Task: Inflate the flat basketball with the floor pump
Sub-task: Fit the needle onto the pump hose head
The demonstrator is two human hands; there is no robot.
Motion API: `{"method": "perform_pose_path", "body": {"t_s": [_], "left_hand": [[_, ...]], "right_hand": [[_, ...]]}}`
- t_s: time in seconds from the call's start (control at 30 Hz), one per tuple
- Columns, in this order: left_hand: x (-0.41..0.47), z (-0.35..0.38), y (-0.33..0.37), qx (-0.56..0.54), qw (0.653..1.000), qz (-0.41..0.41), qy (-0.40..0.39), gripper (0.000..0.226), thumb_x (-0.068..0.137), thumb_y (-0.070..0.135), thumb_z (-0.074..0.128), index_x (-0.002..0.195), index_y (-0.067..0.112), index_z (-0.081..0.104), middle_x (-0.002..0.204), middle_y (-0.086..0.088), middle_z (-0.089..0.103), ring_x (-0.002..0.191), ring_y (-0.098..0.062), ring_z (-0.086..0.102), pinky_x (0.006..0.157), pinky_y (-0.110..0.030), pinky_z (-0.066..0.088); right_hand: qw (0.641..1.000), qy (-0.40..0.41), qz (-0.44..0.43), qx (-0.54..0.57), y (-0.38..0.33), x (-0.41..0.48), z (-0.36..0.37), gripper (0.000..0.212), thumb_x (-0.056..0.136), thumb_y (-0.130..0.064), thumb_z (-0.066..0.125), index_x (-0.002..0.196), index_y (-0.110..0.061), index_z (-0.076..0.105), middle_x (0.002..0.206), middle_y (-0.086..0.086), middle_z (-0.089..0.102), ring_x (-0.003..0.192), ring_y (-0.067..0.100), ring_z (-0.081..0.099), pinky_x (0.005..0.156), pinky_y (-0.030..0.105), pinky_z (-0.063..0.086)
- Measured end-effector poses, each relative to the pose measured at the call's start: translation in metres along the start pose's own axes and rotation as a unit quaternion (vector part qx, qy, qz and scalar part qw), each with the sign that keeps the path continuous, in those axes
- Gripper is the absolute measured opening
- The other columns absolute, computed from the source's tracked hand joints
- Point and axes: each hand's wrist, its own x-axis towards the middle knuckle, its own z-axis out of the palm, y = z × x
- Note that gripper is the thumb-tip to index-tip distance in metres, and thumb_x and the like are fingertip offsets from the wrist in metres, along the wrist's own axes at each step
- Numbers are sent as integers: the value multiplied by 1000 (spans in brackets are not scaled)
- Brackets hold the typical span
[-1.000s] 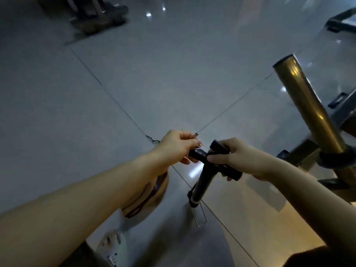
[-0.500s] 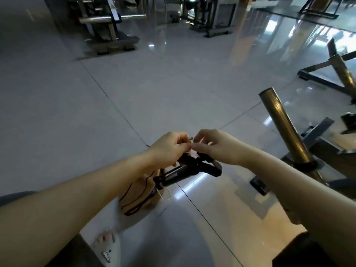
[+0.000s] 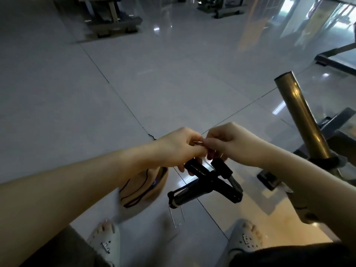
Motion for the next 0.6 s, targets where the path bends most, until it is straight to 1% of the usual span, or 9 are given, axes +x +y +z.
{"method": "perform_pose_path", "body": {"t_s": [0.07,0.17,0.23,0.3,0.37,0.43,0.5,0.53,0.6], "left_hand": [[3,4,0,3,1000,-12,12,12,97,13,57,99,7,67,86,-18,70,66,-30,70,52,-35,52],[6,8,-3,29,999,1,39,12,95,15,58,93,9,67,79,-10,69,54,-11,60,53,-31,49],[8,7,-7,23,998,19,50,12,96,17,58,92,11,67,77,-9,68,56,-12,61,56,-40,55],[8,5,-9,-6,998,28,50,15,96,23,59,92,10,67,76,-7,67,68,-27,67,68,-59,58],[8,3,-10,-16,998,30,45,16,97,23,59,95,9,67,79,-7,68,77,-35,70,74,-65,56],[8,2,-8,-11,998,36,45,13,100,18,59,98,8,67,85,-13,70,75,-27,71,71,-53,60],[8,2,-5,-2,998,48,46,13,101,15,57,99,6,66,88,-18,68,61,-10,65,55,-33,54],[7,2,-4,-3,997,55,48,13,102,14,56,99,5,66,89,-20,67,55,-5,61,51,-27,50],[6,1,-1,-16,997,63,52,14,102,12,55,98,2,64,92,-23,66,49,-3,56,48,-25,47]], "right_hand": [[999,-40,-3,16,5,1,-7,27,100,-23,54,88,-3,67,77,9,72,70,20,71,70,35,60],[996,-82,-7,46,15,5,-14,26,100,-21,53,92,0,65,79,16,70,73,27,71,74,42,60],[993,-92,-9,72,19,7,-16,27,101,-22,51,88,-1,63,77,18,65,72,32,67,73,44,60],[990,-100,-11,97,22,8,-18,31,102,-24,49,83,-4,62,74,13,60,68,29,63,70,38,57],[984,-115,-10,134,25,9,-19,34,103,-28,47,82,-4,61,75,11,56,67,25,60,68,33,53],[978,-133,-13,160,26,7,-20,33,99,-31,48,84,-4,62,76,11,55,68,25,58,68,31,52],[977,-131,-20,164,25,6,-23,31,96,-34,54,84,-6,63,76,11,58,69,26,59,69,32,52],[978,-123,-24,166,24,5,-24,31,94,-34,58,86,-5,64,77,14,61,69,29,61,69,34,53],[981,-98,-36,165,23,4,-27,31,88,-32,65,91,0,64,80,21,65,72,38,63,72,40,57]]}}
